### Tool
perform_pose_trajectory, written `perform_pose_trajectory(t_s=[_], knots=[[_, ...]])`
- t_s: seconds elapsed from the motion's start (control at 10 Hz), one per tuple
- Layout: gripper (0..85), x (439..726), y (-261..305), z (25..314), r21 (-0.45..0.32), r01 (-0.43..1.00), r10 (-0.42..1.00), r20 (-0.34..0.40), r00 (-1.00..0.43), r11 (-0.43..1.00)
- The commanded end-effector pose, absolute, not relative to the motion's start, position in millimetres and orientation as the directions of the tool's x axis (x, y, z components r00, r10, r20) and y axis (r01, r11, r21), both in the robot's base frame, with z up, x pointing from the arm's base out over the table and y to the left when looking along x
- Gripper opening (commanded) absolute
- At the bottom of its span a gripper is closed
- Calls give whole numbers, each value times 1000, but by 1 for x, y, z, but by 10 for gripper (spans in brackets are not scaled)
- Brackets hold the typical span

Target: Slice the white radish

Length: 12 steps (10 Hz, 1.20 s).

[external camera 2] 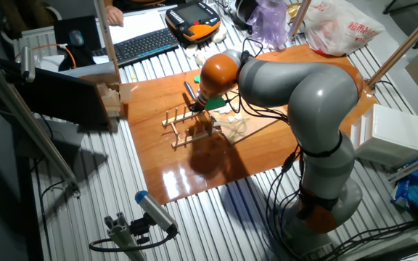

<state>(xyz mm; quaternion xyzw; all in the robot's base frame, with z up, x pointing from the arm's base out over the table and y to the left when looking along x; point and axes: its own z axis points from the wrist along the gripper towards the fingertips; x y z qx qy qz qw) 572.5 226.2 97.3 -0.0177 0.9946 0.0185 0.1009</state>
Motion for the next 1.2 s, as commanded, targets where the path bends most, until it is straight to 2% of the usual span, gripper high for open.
perform_pose_trajectory(t_s=[0.0,0.1,0.2,0.6,0.9,1.1], knots=[[170,573,228,98,26,-28,-22,-201,-979,999],[170,573,229,100,18,-22,-18,-197,-980,1000],[340,573,229,101,19,-17,-13,-193,-981,1000],[340,576,227,105,16,-14,-11,-182,-983,1000],[340,576,226,150,-7,4,3,-112,-994,1000],[340,573,228,175,-21,22,20,-91,-996,1000]])
